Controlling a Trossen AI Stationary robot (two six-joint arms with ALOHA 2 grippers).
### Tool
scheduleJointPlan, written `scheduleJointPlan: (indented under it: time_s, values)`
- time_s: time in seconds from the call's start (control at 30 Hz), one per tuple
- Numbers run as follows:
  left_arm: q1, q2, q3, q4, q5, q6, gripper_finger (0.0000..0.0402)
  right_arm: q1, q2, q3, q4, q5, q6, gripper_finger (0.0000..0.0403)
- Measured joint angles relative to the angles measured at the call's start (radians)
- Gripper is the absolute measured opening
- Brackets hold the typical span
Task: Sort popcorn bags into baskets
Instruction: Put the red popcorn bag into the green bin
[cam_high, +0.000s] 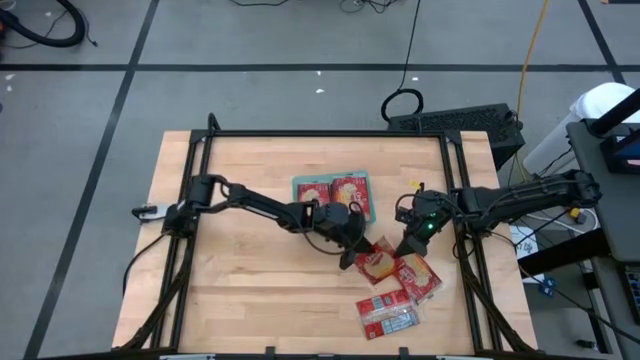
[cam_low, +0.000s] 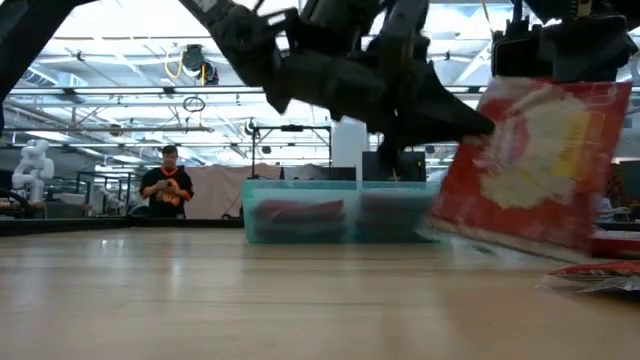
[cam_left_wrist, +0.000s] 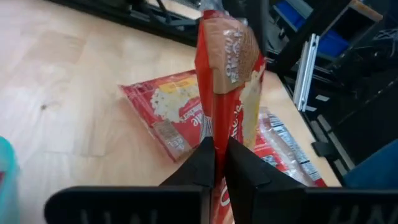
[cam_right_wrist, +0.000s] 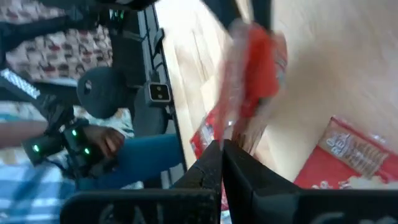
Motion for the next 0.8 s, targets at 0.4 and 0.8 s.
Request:
scheduleJointPlan:
  time_s: [0.4,0.8]
  values:
    - [0.0,-0.282,0.002,-0.529,-0.049,0.142,0.0015,-0.007,0.053,0.25,-0.218,0.171,0.07,0.0025]
    - [0.051,-0.535,0.002,-0.941,-0.05,0.195,0.0012,-0.035,0.408,0.689,-0.281,0.295,-0.093,0.0153]
